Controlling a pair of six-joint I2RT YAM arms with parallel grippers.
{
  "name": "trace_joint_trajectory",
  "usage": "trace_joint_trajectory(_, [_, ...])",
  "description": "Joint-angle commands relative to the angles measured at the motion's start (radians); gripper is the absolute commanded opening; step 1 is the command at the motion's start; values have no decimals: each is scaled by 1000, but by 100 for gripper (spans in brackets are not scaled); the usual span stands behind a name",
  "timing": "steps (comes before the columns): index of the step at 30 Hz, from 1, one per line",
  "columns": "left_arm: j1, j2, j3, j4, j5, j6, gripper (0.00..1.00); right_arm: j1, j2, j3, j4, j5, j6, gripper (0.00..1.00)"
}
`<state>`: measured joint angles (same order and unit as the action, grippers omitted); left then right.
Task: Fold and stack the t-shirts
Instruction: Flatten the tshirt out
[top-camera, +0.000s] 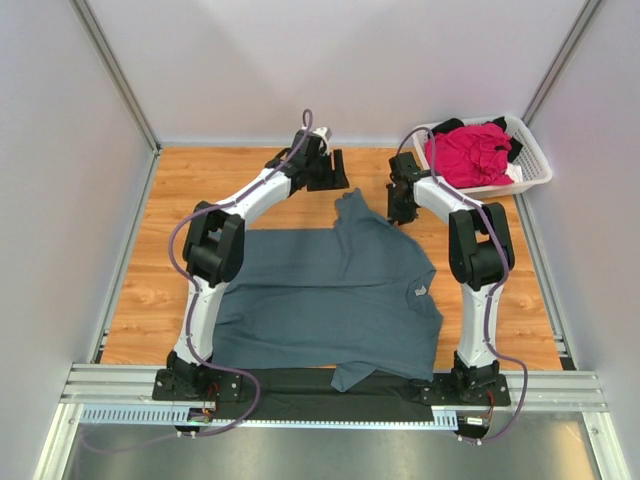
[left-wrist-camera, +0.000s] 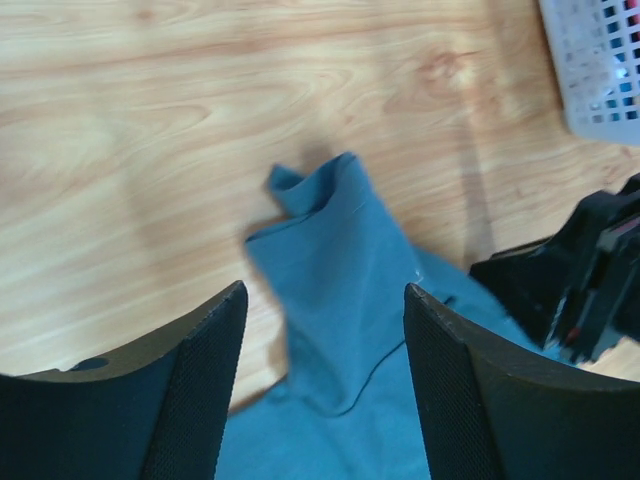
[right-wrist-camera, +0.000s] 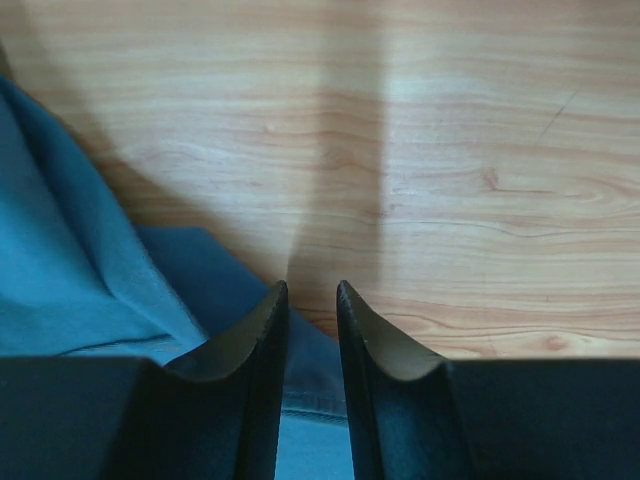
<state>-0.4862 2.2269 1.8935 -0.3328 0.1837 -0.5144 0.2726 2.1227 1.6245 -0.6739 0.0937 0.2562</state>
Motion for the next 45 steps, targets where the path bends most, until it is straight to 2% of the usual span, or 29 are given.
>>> trace_joint_trajectory(1, [-22,58,107,55,39,-47,72,2,-78,-40,80,-72,-5,29])
trace_joint_trajectory(9, [-69,148,187,31,26,-39,73,-13,-98,-26,70,-55,-8,33])
trace_joint_trajectory(15, [-94,183,196,17,-33,-19,73,-24,-113,-8,86,-175,-18,34])
trace_joint_trajectory(18, [-92,204,211,6,-59,-27,69,-23,-93,-3,93,-202,-15,34])
trace_joint_trajectory(20, [-94,211,217,6,-61,-32,63,-23,-79,-2,82,-227,-14,33])
trace_joint_trajectory(23, [-94,217,230,15,-59,-39,47,-21,-79,-14,88,-230,-17,33])
trace_joint_trajectory(26, [-92,218,240,6,-64,-39,21,-21,-83,-12,91,-235,-26,33])
trace_joint_trajectory(27, [-92,214,245,2,-67,-36,6,-21,-84,-9,92,-233,-28,33])
trace_joint_trajectory(28, [-92,211,249,-12,-78,-33,0,-19,-84,-5,96,-233,-31,33])
trace_joint_trajectory(35, [-88,160,256,-31,-70,-4,0,-21,-81,40,96,-230,-29,34])
trace_joint_trajectory(41, [-86,102,210,-11,-3,17,0,-21,-73,51,128,-287,17,34])
trace_joint_trajectory(45, [-86,80,184,-15,-7,27,0,-13,-27,58,142,-319,31,34])
